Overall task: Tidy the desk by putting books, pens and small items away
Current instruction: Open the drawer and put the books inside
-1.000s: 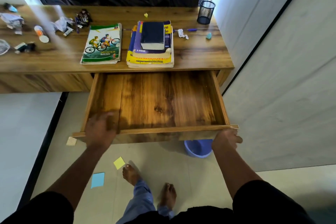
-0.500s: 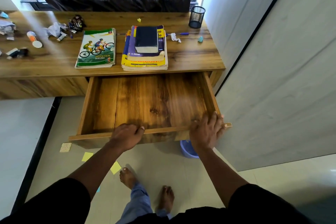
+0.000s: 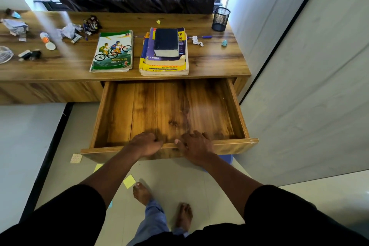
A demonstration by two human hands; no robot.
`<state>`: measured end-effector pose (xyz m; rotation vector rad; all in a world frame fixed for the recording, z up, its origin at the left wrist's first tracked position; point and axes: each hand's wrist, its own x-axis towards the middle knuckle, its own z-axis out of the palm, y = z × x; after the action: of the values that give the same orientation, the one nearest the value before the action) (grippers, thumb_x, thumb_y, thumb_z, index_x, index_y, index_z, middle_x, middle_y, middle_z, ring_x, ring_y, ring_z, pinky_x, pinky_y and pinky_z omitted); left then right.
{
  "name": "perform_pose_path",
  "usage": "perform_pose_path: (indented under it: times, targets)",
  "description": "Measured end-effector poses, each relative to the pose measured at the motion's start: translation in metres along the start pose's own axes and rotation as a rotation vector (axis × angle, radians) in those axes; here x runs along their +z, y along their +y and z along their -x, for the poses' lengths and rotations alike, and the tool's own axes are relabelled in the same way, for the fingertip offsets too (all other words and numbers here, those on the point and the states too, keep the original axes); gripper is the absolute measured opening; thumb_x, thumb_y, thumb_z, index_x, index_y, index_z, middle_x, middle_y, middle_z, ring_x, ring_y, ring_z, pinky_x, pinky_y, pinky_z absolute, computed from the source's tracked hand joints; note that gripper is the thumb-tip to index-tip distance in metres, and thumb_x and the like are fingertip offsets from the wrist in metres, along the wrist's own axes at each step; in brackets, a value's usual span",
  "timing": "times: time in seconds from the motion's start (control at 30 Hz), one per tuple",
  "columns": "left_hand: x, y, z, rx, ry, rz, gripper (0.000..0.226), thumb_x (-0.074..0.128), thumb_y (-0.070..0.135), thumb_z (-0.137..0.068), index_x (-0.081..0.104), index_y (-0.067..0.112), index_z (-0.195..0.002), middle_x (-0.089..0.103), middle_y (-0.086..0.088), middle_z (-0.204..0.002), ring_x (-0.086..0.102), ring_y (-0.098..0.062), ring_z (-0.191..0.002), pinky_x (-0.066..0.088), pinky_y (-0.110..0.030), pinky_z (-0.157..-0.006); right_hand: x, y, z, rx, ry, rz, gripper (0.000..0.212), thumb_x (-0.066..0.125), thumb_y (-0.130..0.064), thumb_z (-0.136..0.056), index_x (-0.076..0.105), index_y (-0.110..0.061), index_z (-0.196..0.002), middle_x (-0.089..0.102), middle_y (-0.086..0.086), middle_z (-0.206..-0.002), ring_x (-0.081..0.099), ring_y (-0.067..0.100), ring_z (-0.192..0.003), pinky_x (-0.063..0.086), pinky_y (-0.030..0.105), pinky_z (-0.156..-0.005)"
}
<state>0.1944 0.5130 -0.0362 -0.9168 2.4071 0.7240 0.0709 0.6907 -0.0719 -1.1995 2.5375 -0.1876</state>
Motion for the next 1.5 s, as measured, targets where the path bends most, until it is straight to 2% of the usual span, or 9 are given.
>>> perform_pose_path:
  times: [0.13, 0.3, 0.5, 0.67, 0.83, 1.13, 1.27, 1.4, 1.5]
  targets:
    - [-0.005, 0.002, 0.002, -0.031, -0.075, -0.032, 0.054, 0.045, 0.063, -0.096, 0.062, 0.021, -0.124, 0.06, -0.01, -0.127, 0.056, -0.029, -0.115, 0.05, -0.043, -0.097, -0.008, -0.009, 0.005, 0.021, -0.113, -0.017, 0.069, 0.019, -0.076, -0.094, 0.066, -0.026, -0.094, 0.072, 0.007, -0.102, 0.066, 0.029, -0.098, 0.049, 0.044, -0.09]
    - [-0.013, 0.008, -0.004, -0.043, -0.231, -0.064, 0.089, 0.048, 0.088, -0.073, 0.058, 0.026, -0.136, 0.055, -0.003, -0.143, 0.054, -0.03, -0.126, 0.047, -0.042, -0.098, -0.019, -0.013, -0.002, 0.012, -0.257, -0.018, 0.076, 0.02, -0.074, -0.095, 0.07, -0.017, -0.106, 0.07, 0.014, -0.113, 0.064, 0.035, -0.108, 0.05, 0.045, -0.093]
    - [-0.009, 0.004, -0.008, -0.021, -0.373, -0.068, 0.04, 0.066, 0.052, -0.089, 0.06, 0.026, -0.117, 0.059, -0.003, -0.127, 0.056, -0.025, -0.117, 0.049, -0.041, -0.098, -0.015, -0.009, 0.001, 0.017, -0.361, -0.029, 0.082, 0.027, -0.077, -0.096, 0.067, -0.011, -0.123, 0.066, 0.017, -0.124, 0.063, 0.035, -0.116, 0.047, 0.042, -0.092]
    - [-0.001, -0.002, -0.007, -0.04, -0.447, -0.06, 0.046, 0.069, 0.053, -0.088, 0.058, 0.026, -0.124, 0.059, -0.001, -0.125, 0.057, -0.021, -0.114, 0.053, -0.036, -0.086, -0.018, -0.011, 0.005, 0.05, -0.483, -0.126, 0.086, 0.028, -0.083, -0.093, 0.063, -0.015, -0.131, 0.062, 0.014, -0.136, 0.059, 0.032, -0.123, 0.045, 0.044, -0.099]
    - [-0.004, -0.004, -0.01, -0.038, -0.464, -0.056, 0.047, 0.07, 0.055, -0.086, 0.058, 0.028, -0.123, 0.057, 0.002, -0.119, 0.057, -0.021, -0.115, 0.053, -0.039, -0.093, -0.022, -0.014, -0.005, 0.052, -0.54, -0.041, 0.086, 0.033, -0.087, -0.088, 0.069, -0.014, -0.116, 0.068, 0.011, -0.124, 0.064, 0.028, -0.11, 0.051, 0.043, -0.094]
    - [0.003, -0.009, -0.004, 0.018, -0.362, 0.038, 0.019, 0.069, 0.056, -0.089, 0.056, 0.042, -0.09, 0.062, 0.008, -0.106, 0.059, -0.014, -0.105, 0.051, -0.035, -0.093, -0.018, -0.009, -0.014, 0.05, -0.565, -0.103, 0.089, 0.033, -0.091, -0.084, 0.07, -0.017, -0.118, 0.069, 0.007, -0.123, 0.064, 0.023, -0.106, 0.051, 0.044, -0.095]
    - [0.006, -0.02, -0.003, 0.021, -0.284, 0.031, 0.028, 0.064, 0.062, -0.091, 0.061, 0.034, -0.087, 0.066, 0.007, -0.094, 0.066, -0.012, -0.093, 0.053, -0.031, -0.083, -0.015, -0.004, -0.008, 0.065, -0.504, -0.195, 0.077, 0.035, -0.082, -0.091, 0.059, -0.025, -0.137, 0.062, 0.006, -0.139, 0.059, 0.026, -0.123, 0.047, 0.044, -0.102]
    - [-0.011, -0.029, -0.012, 0.034, -0.254, 0.018, 0.038, 0.063, 0.06, -0.093, 0.072, 0.025, -0.105, 0.072, 0.005, -0.103, 0.068, -0.01, -0.095, 0.058, -0.035, -0.088, -0.016, 0.008, -0.019, 0.177, -0.494, -0.468, 0.06, 0.041, -0.069, -0.098, 0.062, -0.023, -0.13, 0.071, 0.003, -0.12, 0.069, 0.022, -0.107, 0.054, 0.046, -0.098]
    - [-0.041, -0.03, -0.033, 0.088, -0.051, -0.006, 0.029, 0.063, 0.054, -0.094, 0.076, 0.031, -0.106, 0.071, 0.012, -0.107, 0.065, -0.004, -0.097, 0.057, -0.034, -0.09, -0.037, 0.007, -0.05, 0.177, -0.321, -0.438, 0.046, 0.051, -0.053, -0.1, 0.065, -0.02, -0.13, 0.068, 0.001, -0.125, 0.065, 0.02, -0.11, 0.052, 0.037, -0.092]
